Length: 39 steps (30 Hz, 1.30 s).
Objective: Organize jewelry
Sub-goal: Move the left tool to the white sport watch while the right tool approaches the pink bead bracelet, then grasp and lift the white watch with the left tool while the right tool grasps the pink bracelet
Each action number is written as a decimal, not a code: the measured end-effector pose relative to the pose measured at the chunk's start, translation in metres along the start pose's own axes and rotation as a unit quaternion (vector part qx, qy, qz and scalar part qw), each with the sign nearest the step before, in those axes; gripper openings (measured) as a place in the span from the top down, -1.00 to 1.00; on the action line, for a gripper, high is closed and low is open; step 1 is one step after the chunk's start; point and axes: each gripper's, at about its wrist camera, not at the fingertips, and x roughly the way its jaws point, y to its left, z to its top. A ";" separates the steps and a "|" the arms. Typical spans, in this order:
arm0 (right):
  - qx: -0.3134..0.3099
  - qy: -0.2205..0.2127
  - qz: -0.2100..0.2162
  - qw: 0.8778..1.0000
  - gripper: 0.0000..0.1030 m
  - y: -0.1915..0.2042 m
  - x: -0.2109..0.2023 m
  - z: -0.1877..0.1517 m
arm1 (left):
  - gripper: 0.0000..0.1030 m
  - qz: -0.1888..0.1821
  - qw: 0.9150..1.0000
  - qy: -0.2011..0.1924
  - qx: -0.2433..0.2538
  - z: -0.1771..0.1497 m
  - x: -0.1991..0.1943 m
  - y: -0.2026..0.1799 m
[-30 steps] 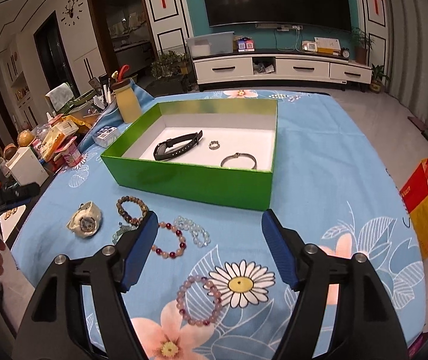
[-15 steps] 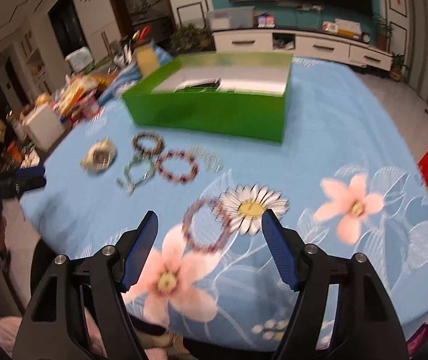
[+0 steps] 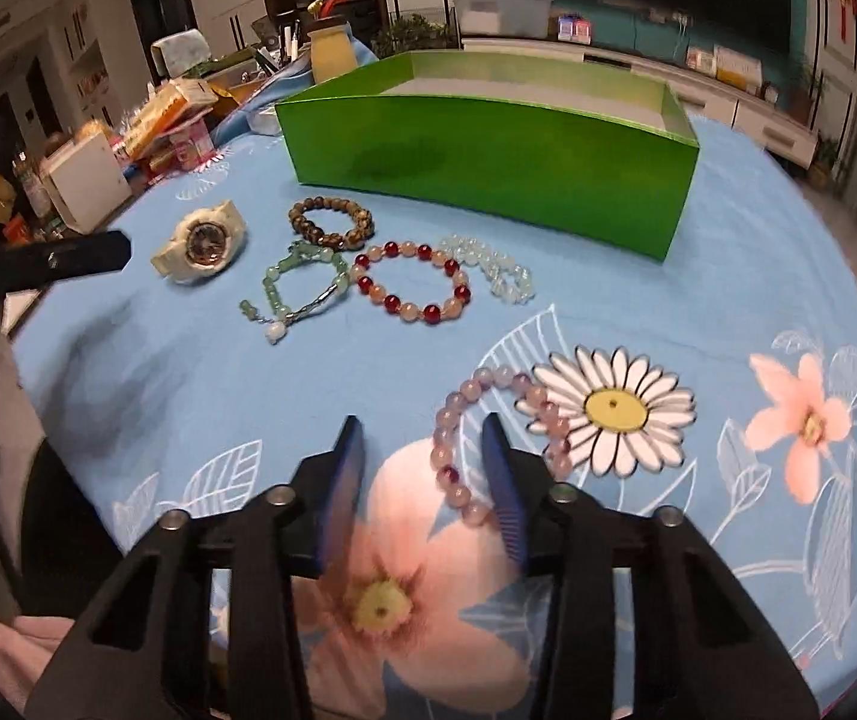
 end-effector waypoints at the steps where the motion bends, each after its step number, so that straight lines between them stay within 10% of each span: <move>1: -0.008 -0.003 -0.007 1.000 0.41 0.002 0.001 0.000 | -0.47 -0.001 1.000 0.004 0.009 0.003 0.005 -0.001; 6: -0.017 -0.013 -0.013 1.000 0.83 0.000 0.005 0.003 | -0.06 0.009 0.998 0.018 0.055 0.012 0.023 -0.005; 21: 0.020 -0.020 0.022 0.999 0.86 -0.013 -0.002 0.011 | 0.45 0.000 0.982 0.122 0.147 0.021 0.055 -0.010; 39: 0.114 -0.072 0.112 0.985 0.86 -0.044 -0.041 0.029 | 0.66 -0.076 0.994 0.082 0.005 0.020 0.036 0.013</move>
